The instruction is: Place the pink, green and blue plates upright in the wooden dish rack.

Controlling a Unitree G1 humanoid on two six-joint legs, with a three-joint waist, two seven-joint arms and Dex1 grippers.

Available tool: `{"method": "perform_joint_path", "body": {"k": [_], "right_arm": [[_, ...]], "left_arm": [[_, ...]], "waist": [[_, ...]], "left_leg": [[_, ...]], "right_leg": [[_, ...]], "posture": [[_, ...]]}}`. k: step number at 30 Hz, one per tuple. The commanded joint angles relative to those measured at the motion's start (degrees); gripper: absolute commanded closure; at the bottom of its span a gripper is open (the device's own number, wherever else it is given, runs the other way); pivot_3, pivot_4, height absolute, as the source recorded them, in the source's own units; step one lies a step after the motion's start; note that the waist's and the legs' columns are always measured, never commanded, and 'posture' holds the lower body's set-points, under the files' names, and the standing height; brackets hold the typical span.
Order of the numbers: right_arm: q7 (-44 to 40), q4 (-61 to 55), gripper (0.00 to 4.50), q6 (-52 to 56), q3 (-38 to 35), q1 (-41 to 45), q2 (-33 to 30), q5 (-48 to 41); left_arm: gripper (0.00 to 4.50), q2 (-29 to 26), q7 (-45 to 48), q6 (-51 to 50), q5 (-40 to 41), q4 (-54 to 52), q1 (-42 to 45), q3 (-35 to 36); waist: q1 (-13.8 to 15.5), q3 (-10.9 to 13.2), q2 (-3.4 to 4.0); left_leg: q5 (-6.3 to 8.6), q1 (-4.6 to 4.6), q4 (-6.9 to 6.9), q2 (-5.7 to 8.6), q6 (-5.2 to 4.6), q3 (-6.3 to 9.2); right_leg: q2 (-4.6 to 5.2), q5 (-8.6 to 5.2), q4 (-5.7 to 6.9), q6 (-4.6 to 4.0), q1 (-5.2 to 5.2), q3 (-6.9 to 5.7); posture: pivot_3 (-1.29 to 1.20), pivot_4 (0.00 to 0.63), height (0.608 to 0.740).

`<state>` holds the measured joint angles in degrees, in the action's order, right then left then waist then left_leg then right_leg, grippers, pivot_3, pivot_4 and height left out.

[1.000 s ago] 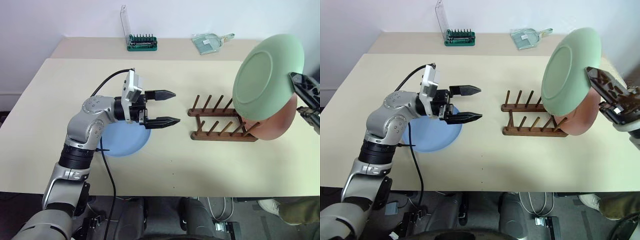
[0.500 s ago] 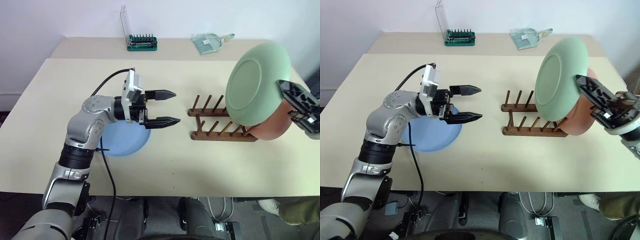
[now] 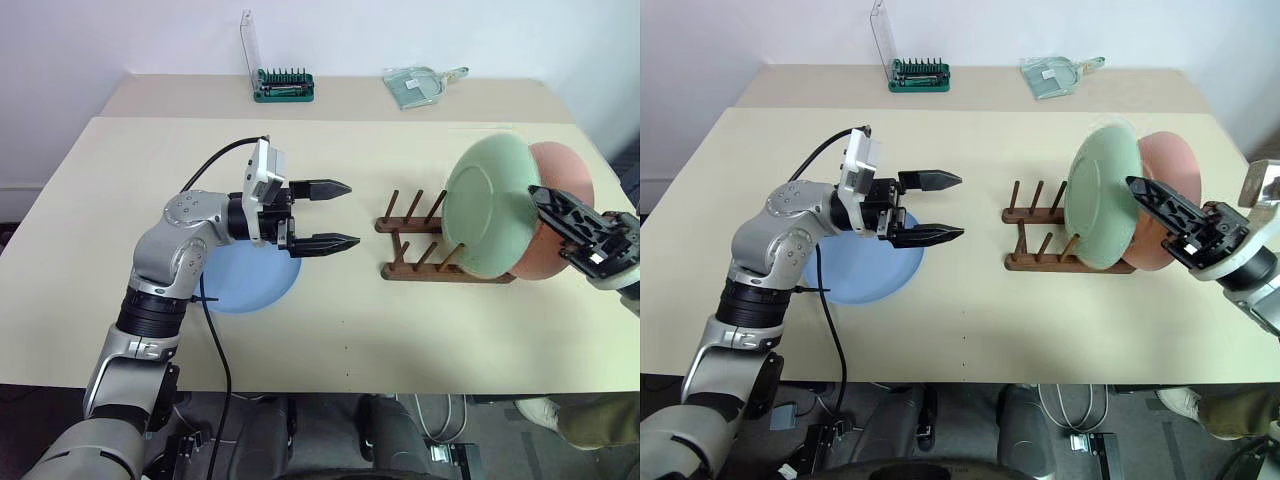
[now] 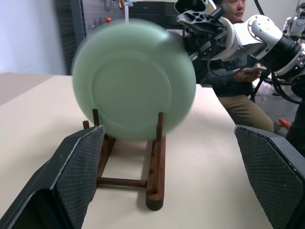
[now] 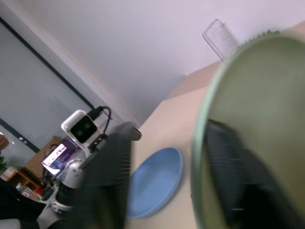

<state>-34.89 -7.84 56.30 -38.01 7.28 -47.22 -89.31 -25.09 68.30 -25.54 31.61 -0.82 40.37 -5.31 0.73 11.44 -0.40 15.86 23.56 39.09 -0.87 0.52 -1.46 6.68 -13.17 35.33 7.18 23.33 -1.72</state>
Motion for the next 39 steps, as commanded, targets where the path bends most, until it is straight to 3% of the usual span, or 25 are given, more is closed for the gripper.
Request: {"method": "perform_joint_path", "body": {"k": [1, 8, 17, 25, 30, 35, 39], "right_arm": [[-0.56, -2.63, 0.16, -2.27, -1.02, 1.06, -0.34, 1.71], [-2.82, -6.22, 0.03, -5.89, -1.94, 0.67, -0.87, 7.05], [-2.95, -8.83, 0.03, -7.15, -5.07, 0.68, -1.23, 6.04], [-3.05, -11.75, 0.03, -12.49, -8.22, 1.19, -1.91, 10.36], [-2.61, -14.25, 0.03, -14.02, -6.74, 3.73, -2.18, 8.47], [-3.02, -18.38, 0.03, -12.31, -3.59, 5.45, -3.42, 4.09], [-5.54, -18.39, 0.03, -10.87, 1.28, 6.89, -4.14, 2.83]], "left_arm": [[0.00, -0.24, -0.11, 0.27, 0.38, -1.58, 1.23, 0.66], [0.00, 0.11, 0.03, 0.43, 0.49, -1.61, 1.12, 0.47], [0.00, 0.47, 0.48, 0.75, 0.45, -0.97, 1.08, 0.35], [0.00, 2.27, 1.02, 2.11, -0.07, 1.50, 2.12, -0.12], [0.00, 2.05, 1.28, 3.05, -1.25, 5.57, 4.73, 0.31], [0.00, -1.66, -0.17, 2.70, -4.24, 10.90, 8.22, 1.96], [0.00, -10.65, 1.72, -4.06, -5.67, 15.51, 11.02, 2.40]], "waist": [[0.01, 0.00, 0.00], [0.01, 0.00, 0.00], [0.01, 0.00, 0.00], [0.04, 0.01, -0.01], [0.00, 0.01, -0.01], [-0.13, 0.01, -0.01], [-0.18, 0.02, -0.04]], "left_leg": [[0.00, 0.00, 0.00, 0.00, 0.00, 0.00], [0.00, 0.00, 0.00, 0.00, 0.00, 0.00], [0.00, 0.00, 0.00, 0.00, 0.00, 0.00], [0.00, 0.00, 0.00, 0.00, 0.00, 0.00], [0.00, 0.00, 0.00, 0.00, 0.00, 0.01], [0.00, 0.00, -0.02, -0.01, 0.00, 0.02], [0.00, 0.00, -0.06, -0.02, -0.01, 0.02]], "right_leg": [[0.00, 0.00, 0.00, 0.00, 0.00, 0.00], [0.00, 0.00, 0.00, 0.00, 0.00, 0.00], [0.00, 0.00, -0.01, 0.00, 0.00, 0.00], [0.00, 0.00, -0.02, 0.00, -0.01, 0.00], [-0.01, 0.00, -0.02, 0.00, 0.01, -0.01], [-0.02, 0.00, -0.02, 0.00, 0.01, -0.01], [-0.02, 0.00, -0.03, 0.00, 0.04, -0.01]], "posture": [[0.00, 0.150, 0.740], [0.00, 0.150, 0.740], [0.00, 0.150, 0.740], [0.00, 0.150, 0.740], [0.00, 0.150, 0.740], [0.00, 0.150, 0.740], [0.00, 0.150, 0.740]]}}
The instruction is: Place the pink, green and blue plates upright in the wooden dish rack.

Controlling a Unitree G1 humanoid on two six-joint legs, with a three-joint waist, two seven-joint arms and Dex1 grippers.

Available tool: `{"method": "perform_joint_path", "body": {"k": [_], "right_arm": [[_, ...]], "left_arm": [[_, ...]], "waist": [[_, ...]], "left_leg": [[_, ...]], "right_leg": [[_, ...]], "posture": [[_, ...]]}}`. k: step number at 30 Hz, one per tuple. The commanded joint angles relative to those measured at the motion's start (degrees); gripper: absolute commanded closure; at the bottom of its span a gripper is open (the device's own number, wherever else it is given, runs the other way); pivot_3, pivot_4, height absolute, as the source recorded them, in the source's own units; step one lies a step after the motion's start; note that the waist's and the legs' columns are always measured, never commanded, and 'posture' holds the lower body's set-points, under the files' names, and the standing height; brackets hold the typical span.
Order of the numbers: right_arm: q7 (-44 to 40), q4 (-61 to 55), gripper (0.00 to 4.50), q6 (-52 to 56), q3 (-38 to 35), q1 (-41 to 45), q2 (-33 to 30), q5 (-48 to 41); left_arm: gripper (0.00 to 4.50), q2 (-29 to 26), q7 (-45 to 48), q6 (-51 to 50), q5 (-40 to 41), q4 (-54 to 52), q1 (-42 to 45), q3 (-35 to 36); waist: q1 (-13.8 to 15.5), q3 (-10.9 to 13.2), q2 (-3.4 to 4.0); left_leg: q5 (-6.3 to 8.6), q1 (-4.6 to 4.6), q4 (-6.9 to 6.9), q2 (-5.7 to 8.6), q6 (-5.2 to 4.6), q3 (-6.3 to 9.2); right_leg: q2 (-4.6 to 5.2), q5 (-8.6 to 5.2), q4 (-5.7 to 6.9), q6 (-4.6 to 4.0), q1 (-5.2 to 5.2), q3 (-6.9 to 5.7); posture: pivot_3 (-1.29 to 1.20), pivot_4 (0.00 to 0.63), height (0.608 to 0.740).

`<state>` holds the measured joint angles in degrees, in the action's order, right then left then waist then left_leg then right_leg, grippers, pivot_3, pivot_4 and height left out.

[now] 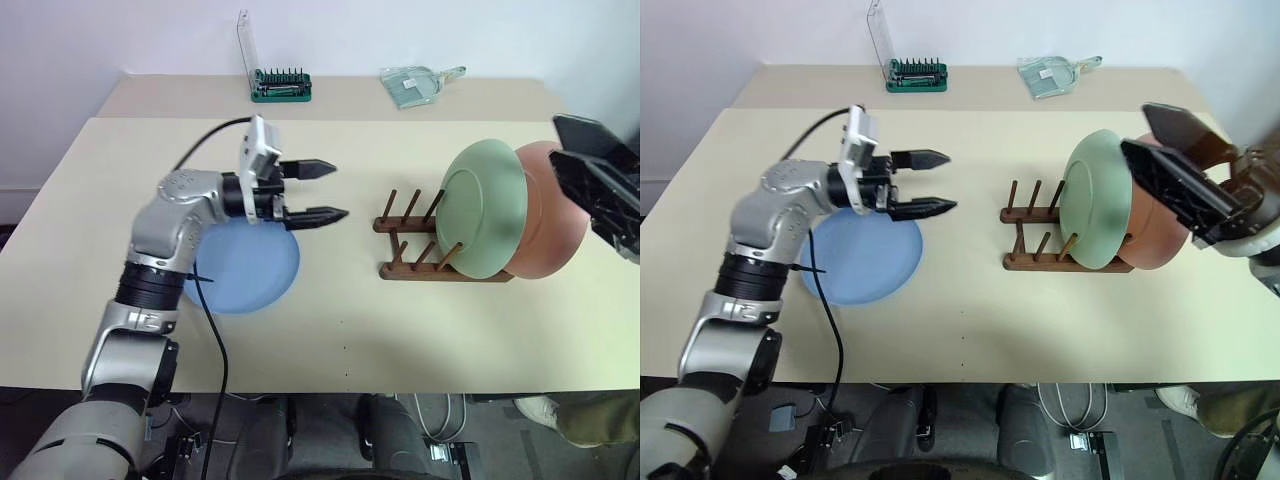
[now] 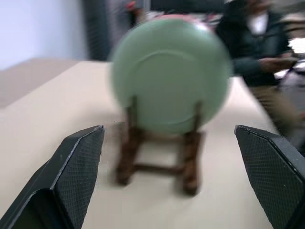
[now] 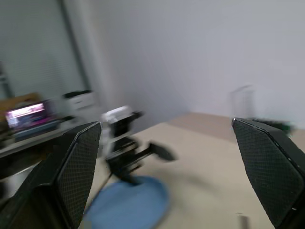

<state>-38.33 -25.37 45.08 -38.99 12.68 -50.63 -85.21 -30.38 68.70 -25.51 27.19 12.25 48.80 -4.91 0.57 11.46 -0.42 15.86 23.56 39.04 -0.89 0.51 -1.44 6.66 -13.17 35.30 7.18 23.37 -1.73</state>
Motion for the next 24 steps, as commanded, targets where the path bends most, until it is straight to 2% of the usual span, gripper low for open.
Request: {"method": "perform_joint_path", "body": {"k": [1, 5, 9, 12, 17, 20, 24], "right_arm": [[-2.77, -0.28, 0.03, 0.41, 3.48, 1.81, -0.61, -0.63], [-4.76, 1.93, 0.03, -0.23, 6.96, 3.05, 0.00, 2.37], [-5.90, 3.19, 0.03, -0.45, 10.05, 4.75, 0.95, 3.93], [-6.94, 4.29, 0.03, -0.37, 11.41, 5.49, 1.75, 4.68], [-7.74, 5.37, 0.03, -0.34, 13.15, 6.89, 3.23, 6.15], [-8.09, 5.79, 0.03, -0.18, 13.56, 7.46, 3.52, 6.74], [-8.18, 5.78, 0.03, -0.03, 13.58, 7.74, 3.78, 6.96]], "left_arm": [[0.00, -7.39, 1.12, -6.72, -1.73, 3.87, 3.50, 1.84], [0.00, -12.13, -2.78, -10.18, -5.51, 7.81, 4.33, 1.57], [0.00, -20.02, -2.97, -25.42, -8.26, 11.24, 5.86, -0.93], [0.00, -24.04, -2.33, -37.01, -12.16, 17.19, 11.47, -6.77], [0.00, -25.27, 0.06, -41.39, -17.01, 26.62, 17.45, -13.03], [0.00, -25.57, 5.56, -44.08, -17.31, 28.72, 18.75, -16.97], [0.00, -25.36, 12.47, -45.33, -18.11, 31.12, 20.39, -22.27]], "waist": [[-0.08, 0.02, -0.04], [0.32, 0.03, -0.04], [-0.01, 0.09, -0.16], [0.09, 0.13, -0.23], [0.19, 0.13, -0.24], [0.14, 0.13, -0.24], [0.12, 0.13, -0.25]], "left_leg": [[0.00, 0.00, 0.00, 0.00, 0.00, 0.00], [0.00, 0.02, -0.01, 0.00, 0.00, -0.01], [0.01, 0.09, 0.00, 0.01, -0.01, -0.01], [0.00, 0.17, -0.01, -0.01, -0.01, 0.00], [0.00, 0.29, 0.01, 0.00, 0.00, 0.02], [0.00, 0.40, 0.02, 0.00, 0.00, 0.02], [-0.02, 0.92, 0.11, -0.01, 0.03, -0.01]], "right_leg": [[0.00, 0.00, 0.00, 0.00, 0.00, 0.00], [0.00, 0.00, -0.02, 0.00, 0.01, 0.00], [0.02, 0.00, -0.05, 0.02, 0.04, -0.02], [-0.03, 0.00, 0.04, 0.04, 0.18, -0.04], [-0.02, -0.01, 0.05, 0.04, 0.24, -0.09], [-0.02, -0.01, 0.05, 0.04, 0.33, -0.09], [-0.02, 0.00, 0.29, 0.04, 0.95, -0.06]], "posture": [[0.00, 0.150, 0.740], [0.00, 0.150, 0.740], [0.00, 0.150, 0.740], [0.00, 0.150, 0.740], [0.00, 0.150, 0.740], [0.00, 0.150, 0.740], [0.00, 0.150, 0.740]]}}
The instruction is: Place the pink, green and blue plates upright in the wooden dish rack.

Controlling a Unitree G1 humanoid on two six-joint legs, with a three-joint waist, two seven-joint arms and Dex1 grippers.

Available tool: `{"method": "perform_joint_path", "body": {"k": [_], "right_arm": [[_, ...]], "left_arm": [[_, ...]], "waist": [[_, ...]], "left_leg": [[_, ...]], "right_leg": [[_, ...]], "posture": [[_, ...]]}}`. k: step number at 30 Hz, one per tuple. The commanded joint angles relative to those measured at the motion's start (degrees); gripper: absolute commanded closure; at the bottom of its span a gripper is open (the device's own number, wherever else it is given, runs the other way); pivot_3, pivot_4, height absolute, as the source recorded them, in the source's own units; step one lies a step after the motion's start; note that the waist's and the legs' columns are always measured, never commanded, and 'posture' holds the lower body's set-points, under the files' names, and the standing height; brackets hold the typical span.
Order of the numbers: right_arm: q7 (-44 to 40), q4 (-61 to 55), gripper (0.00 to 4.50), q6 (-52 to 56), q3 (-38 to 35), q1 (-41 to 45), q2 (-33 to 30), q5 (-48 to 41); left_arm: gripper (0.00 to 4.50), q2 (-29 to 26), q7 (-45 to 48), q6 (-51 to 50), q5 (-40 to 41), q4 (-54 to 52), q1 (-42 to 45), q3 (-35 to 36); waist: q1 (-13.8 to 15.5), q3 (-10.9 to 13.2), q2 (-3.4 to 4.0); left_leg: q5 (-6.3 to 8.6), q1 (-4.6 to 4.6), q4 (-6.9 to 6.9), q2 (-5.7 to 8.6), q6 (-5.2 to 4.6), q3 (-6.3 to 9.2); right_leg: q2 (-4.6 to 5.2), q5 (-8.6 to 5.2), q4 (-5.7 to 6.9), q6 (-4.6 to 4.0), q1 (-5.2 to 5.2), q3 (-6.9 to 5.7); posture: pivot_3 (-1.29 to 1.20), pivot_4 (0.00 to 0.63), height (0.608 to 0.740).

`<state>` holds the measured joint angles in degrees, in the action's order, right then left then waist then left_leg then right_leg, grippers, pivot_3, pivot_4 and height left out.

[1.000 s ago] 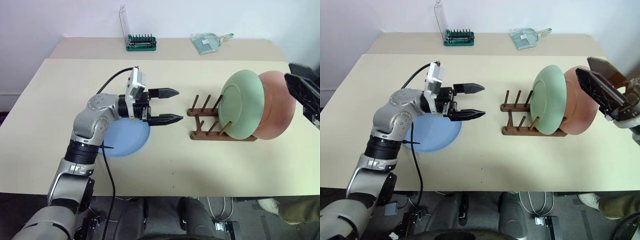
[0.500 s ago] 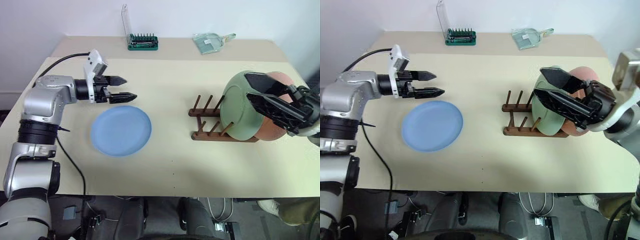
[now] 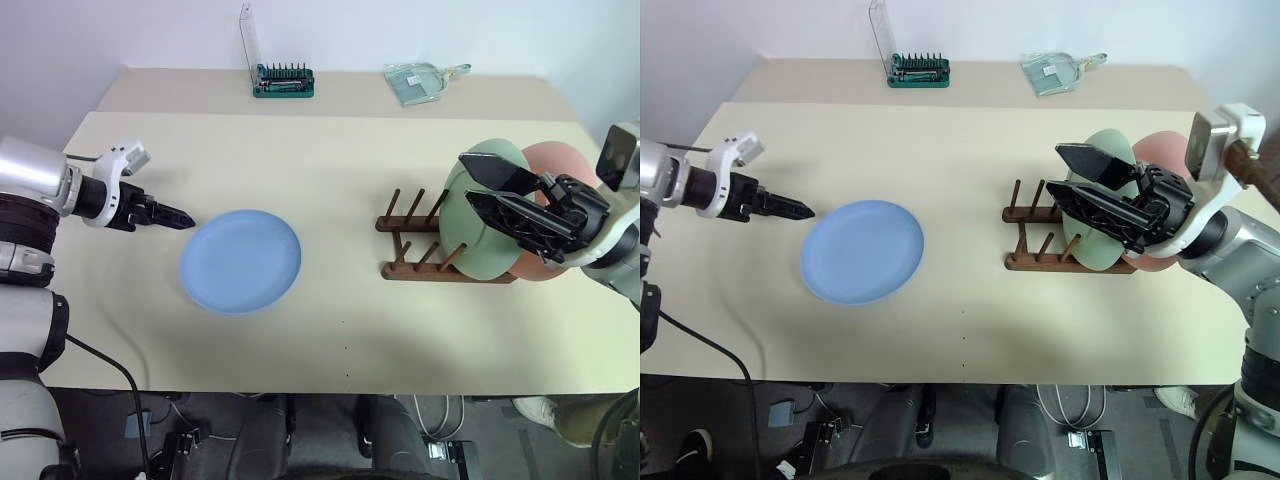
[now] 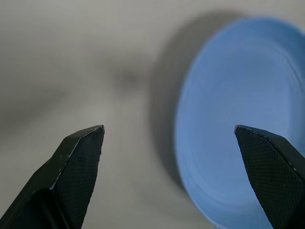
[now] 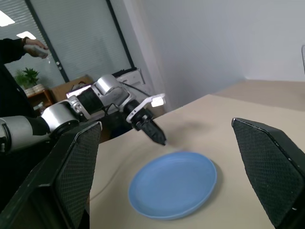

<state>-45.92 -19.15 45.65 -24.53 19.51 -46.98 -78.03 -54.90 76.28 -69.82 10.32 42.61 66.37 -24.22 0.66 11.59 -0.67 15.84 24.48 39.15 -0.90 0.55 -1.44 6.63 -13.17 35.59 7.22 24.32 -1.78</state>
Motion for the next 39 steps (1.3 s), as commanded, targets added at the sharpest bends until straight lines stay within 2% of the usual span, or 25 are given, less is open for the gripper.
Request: {"method": "perform_joint_path", "body": {"k": [1, 8, 14, 17, 24, 27, 33, 36, 39], "right_arm": [[-0.51, -0.50, 0.03, -0.56, -0.84, 0.96, 0.25, -0.15], [0.34, -1.36, 0.03, -0.69, -1.53, -0.35, 0.91, 0.10], [1.39, -1.95, 0.03, -0.70, -2.48, -1.17, 0.72, -0.30], [1.93, -2.13, 0.00, -0.46, -2.81, -1.41, 0.55, -0.55], [2.85, -2.55, 0.00, -0.40, -3.15, -1.54, 0.40, -0.65], [2.99, -2.87, 0.00, -0.31, -3.10, -1.91, 0.36, -0.59], [2.71, -5.38, 0.00, -2.39, -1.68, -1.24, 0.98, 2.09], [3.82, -6.39, 0.00, -4.69, 0.88, 1.50, 1.55, 6.52], [5.08, -7.38, 0.00, -10.66, 7.66, 5.66, 2.52, 19.03]], "left_arm": [[0.00, -0.65, 6.37, -1.32, -1.47, 1.51, 3.35, -4.10], [0.00, 0.81, 14.73, -0.45, -5.35, 4.67, 3.24, -12.89], [0.00, 3.15, 15.13, -1.44, -5.55, 5.30, 1.34, -13.20], [0.90, 5.24, 12.38, -1.93, -5.75, 6.42, 0.85, -11.33], [4.44, 6.27, 11.30, -3.92, -5.15, 5.81, -0.16, -10.09], [4.44, 6.20, 10.23, -4.88, -4.59, 5.49, 0.04, -8.44], [4.44, 5.83, 3.20, -6.06, 0.09, 8.39, 3.57, 5.69], [4.44, 6.72, -4.83, -6.57, 3.88, 8.72, 5.30, 18.23], [4.44, 9.93, -17.81, -6.62, 8.16, 10.57, 6.63, 34.12]], "waist": [[0.06, 0.01, -0.01], [0.00, 0.01, -0.02], [0.04, 0.01, -0.02], [0.09, -0.01, -0.02], [-0.01, -0.01, -0.04], [-0.01, -0.01, -0.04], [0.01, 0.00, -0.06], [-0.07, 0.00, -0.07], [-0.18, 0.00, -0.07]], "left_leg": [[0.00, 0.01, 0.00, 0.00, 0.00, -0.01], [0.00, 0.00, 0.02, 0.00, 0.00, -0.03], [0.00, 0.00, 0.04, 0.00, 0.00, -0.02], [0.00, -0.02, 0.07, 0.01, -0.01, -0.03], [0.00, -0.02, 0.09, 0.01, 0.00, -0.02], [0.00, -0.02, 0.09, 0.02, 0.00, -0.03], [0.00, 0.00, 0.10, 0.01, 0.00, -0.01], [-0.01, 0.00, 0.13, 0.01, 0.00, -0.01], [-0.01, -0.03, 0.13, 0.01, 0.01, -0.01]], "right_leg": [[0.00, 0.00, 0.06, 0.00, 0.03, 0.00], [0.00, -0.01, 0.17, 0.00, 0.07, 0.03], [0.02, -0.01, 0.25, -0.01, 0.10, 0.05], [0.04, -0.02, 0.32, 0.00, 0.11, 0.07], [0.05, -0.02, 0.38, 0.00, 0.12, 0.07], [0.05, -0.02, 0.40, 0.01, 0.13, 0.08], [0.04, -0.02, 0.42, 0.01, 0.15, 0.07], [0.05, -0.02, 0.42, 0.01, 0.15, 0.07], [0.05, -0.03, 0.47, 0.03, 0.16, 0.07]], "posture": [[0.00, 0.150, 0.740], [0.00, 0.150, 0.740], [0.00, 0.150, 0.740], [0.00, 0.150, 0.740], [0.00, 0.150, 0.740], [0.00, 0.150, 0.740], [0.00, 0.150, 0.740], [0.00, 0.150, 0.740], [0.00, 0.150, 0.740]]}}
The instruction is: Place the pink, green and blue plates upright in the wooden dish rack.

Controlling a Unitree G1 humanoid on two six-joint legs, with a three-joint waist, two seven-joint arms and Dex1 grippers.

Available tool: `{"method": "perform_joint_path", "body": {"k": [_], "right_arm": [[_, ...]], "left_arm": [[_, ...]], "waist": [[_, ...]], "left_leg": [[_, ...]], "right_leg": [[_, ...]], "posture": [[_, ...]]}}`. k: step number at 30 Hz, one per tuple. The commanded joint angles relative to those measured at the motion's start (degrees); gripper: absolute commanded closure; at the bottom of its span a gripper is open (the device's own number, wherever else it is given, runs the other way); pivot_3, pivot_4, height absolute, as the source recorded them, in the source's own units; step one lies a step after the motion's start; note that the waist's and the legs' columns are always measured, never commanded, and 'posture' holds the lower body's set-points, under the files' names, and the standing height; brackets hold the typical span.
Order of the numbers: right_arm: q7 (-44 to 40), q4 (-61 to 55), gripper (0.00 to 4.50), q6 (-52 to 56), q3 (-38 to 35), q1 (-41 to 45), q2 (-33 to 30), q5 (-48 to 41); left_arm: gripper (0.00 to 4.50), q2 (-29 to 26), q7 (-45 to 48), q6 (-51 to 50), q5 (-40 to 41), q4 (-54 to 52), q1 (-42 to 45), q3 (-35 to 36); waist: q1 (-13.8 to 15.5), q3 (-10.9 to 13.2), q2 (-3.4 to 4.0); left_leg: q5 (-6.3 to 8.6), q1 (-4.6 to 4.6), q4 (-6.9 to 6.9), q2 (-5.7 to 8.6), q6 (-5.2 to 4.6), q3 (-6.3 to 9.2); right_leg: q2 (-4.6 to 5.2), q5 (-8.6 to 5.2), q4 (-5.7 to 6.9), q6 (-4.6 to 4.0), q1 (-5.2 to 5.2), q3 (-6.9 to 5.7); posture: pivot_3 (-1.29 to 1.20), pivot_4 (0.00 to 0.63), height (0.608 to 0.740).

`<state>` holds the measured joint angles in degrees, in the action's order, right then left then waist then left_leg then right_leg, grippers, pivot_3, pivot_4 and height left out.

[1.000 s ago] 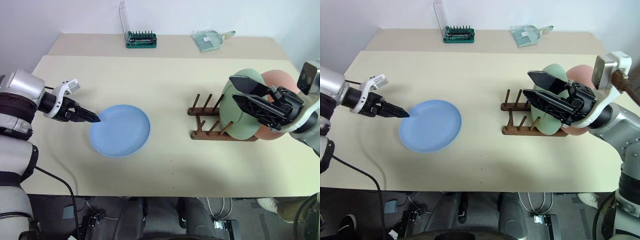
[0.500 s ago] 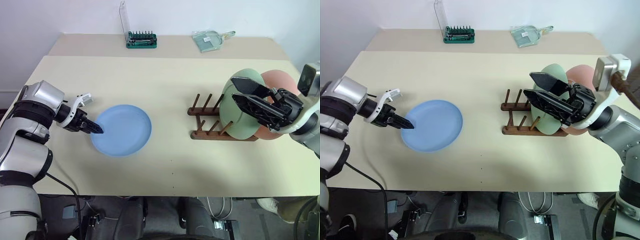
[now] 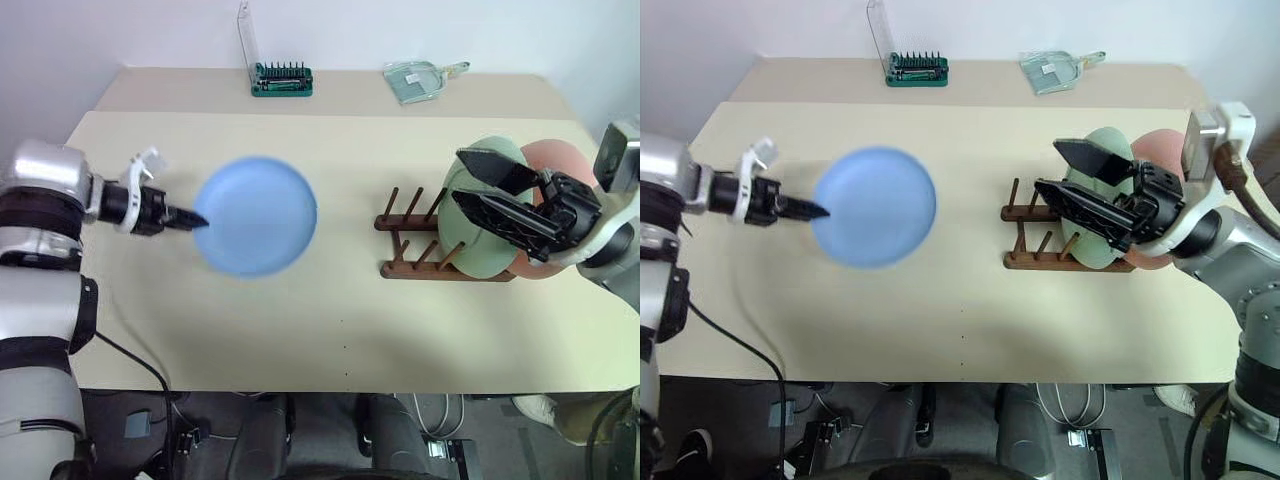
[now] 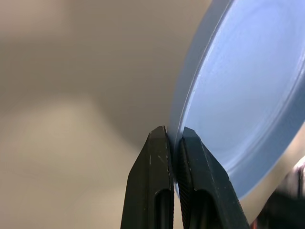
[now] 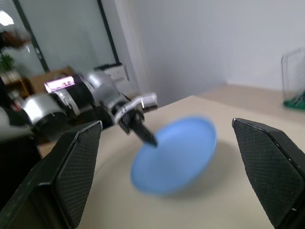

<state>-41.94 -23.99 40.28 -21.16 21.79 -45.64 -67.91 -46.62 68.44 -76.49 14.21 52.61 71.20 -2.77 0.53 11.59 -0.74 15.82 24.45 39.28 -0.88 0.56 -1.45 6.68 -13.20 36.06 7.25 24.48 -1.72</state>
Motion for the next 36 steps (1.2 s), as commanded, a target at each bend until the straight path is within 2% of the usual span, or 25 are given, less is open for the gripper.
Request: {"method": "perform_joint_path", "body": {"k": [1, 4, 5, 7, 10, 11, 13, 17, 20, 29, 32, 36], "right_arm": [[1.31, -2.82, 0.00, -8.33, 7.44, 5.05, 1.39, 14.67], [-0.38, -1.50, 0.00, -22.43, 17.70, 9.03, 0.32, 36.18], [-0.92, -0.48, 0.00, -25.88, 20.27, 11.34, 0.53, 40.88], [-1.67, 1.59, 0.00, -30.84, 22.97, 13.96, 1.08, 46.91], [-0.29, 7.33, 0.00, -45.68, 28.80, 15.91, -0.41, 64.21], [0.19, 8.87, 0.00, -49.04, 29.65, 16.15, -0.41, 67.53], [3.63, 12.95, 0.00, -56.20, 31.71, 17.98, -0.80, 77.25], [5.45, 18.00, 0.00, -61.98, 34.41, 19.72, 0.08, 85.64], [10.54, 21.60, 0.00, -63.38, 34.51, 21.86, 1.47, 93.06], [14.85, 25.67, 0.00, -64.65, 34.39, 23.68, 3.51, 99.25], [14.41, 26.21, 0.85, -64.20, 34.16, 23.40, 3.64, 99.31], [15.36, 26.03, 2.90, -64.01, 33.90, 23.95, 3.86, 100.59]], "left_arm": [[4.44, 3.44, -15.42, 0.85, 5.75, 0.30, 1.78, 18.38], [4.44, 10.49, -32.47, 3.17, 10.63, -2.93, 1.63, 35.33], [4.44, 14.68, -36.66, 2.93, 12.56, -7.81, 0.95, 39.65], [4.44, 20.80, -42.65, 1.04, 15.26, -16.07, -0.35, 45.09], [4.44, 32.22, -54.01, -2.74, 18.75, -28.75, -0.92, 53.21], [4.44, 34.89, -56.77, -3.63, 19.46, -31.84, -1.04, 55.04], [4.44, 40.10, -61.14, -3.78, 20.41, -39.41, -2.48, 55.46], [4.44, 46.76, -67.24, -5.06, 22.89, -49.30, -3.73, 55.62], [4.44, 50.86, -70.38, -7.35, 24.96, -53.86, -4.01, 55.53], [4.44, 54.17, -73.46, -10.33, 28.53, -59.25, -5.94, 53.33], [4.50, 54.81, -73.90, -11.15, 29.58, -59.44, -6.00, 53.53], [4.50, 55.45, -74.53, -11.49, 30.13, -60.15, -6.58, 52.24]], "waist": [[-0.06, -0.01, 0.01], [0.08, -0.01, -0.01], [0.13, -0.01, -0.02], [0.19, -0.01, -0.05], [0.09, -0.09, -0.23], [0.06, -0.10, -0.25], [-0.24, -0.11, -0.26], [-1.10, -0.10, -0.27], [-1.21, -0.10, -0.27], [-1.15, -0.10, -0.27], [-1.08, -0.10, -0.27], [-1.12, -0.10, -0.27]], "left_leg": [[-0.01, 0.00, 0.00, 0.00, 0.02, 0.01], [-0.06, -0.01, 0.02, 0.02, 0.10, 0.03], [-0.07, 0.01, 0.03, 0.03, 0.12, 0.04], [-0.09, 0.07, 0.08, 0.08, 0.15, 0.04], [-0.28, 0.11, 0.09, 0.11, 0.49, 0.02], [-0.28, 0.11, 0.08, 0.11, 0.50, -0.01], [-0.28, 0.09, 0.06, 0.11, 0.51, -0.03], [-0.40, -0.02, -0.06, 0.10, 0.71, -0.01], [-0.44, -0.05, -0.09, 0.10, 0.78, 0.01], [-0.45, -0.05, -0.09, 0.11, 0.80, 0.01], [-0.46, -0.05, -0.09, 0.11, 0.81, 0.01], [-0.46, -0.06, -0.08, 0.11, 0.80, 0.02]], "right_leg": [[0.00, 0.00, 0.02, 0.01, 0.00, 0.00], [0.02, -0.01, 0.09, 0.03, 0.02, -0.01], [0.03, -0.01, 0.09, 0.04, 0.02, -0.02], [0.09, 0.00, 0.10, 0.06, 0.03, -0.02], [0.10, 0.03, 0.10, 0.10, 0.00, -0.02], [0.10, 0.04, 0.08, 0.10, 0.00, -0.01], [0.10, 0.04, 0.04, 0.10, -0.01, 0.00], [0.09, 0.03, -0.01, 0.09, 0.00, 0.01], [0.07, 0.04, -0.01, 0.08, 0.00, 0.02], [0.07, 0.04, -0.03, 0.07, -0.02, 0.02], [0.07, 0.04, -0.03, 0.07, -0.03, 0.02], [0.06, 0.04, -0.04, 0.07, -0.05, 0.01]], "posture": [[0.00, 0.150, 0.740], [0.00, 0.150, 0.740], [0.00, 0.150, 0.740], [0.00, 0.150, 0.740], [0.00, 0.150, 0.740], [0.00, 0.150, 0.740], [0.00, 0.150, 0.740], [0.00, 0.150, 0.740], [0.00, 0.150, 0.740], [0.00, 0.150, 0.740], [0.00, 0.150, 0.740], [0.00, 0.150, 0.740]]}}
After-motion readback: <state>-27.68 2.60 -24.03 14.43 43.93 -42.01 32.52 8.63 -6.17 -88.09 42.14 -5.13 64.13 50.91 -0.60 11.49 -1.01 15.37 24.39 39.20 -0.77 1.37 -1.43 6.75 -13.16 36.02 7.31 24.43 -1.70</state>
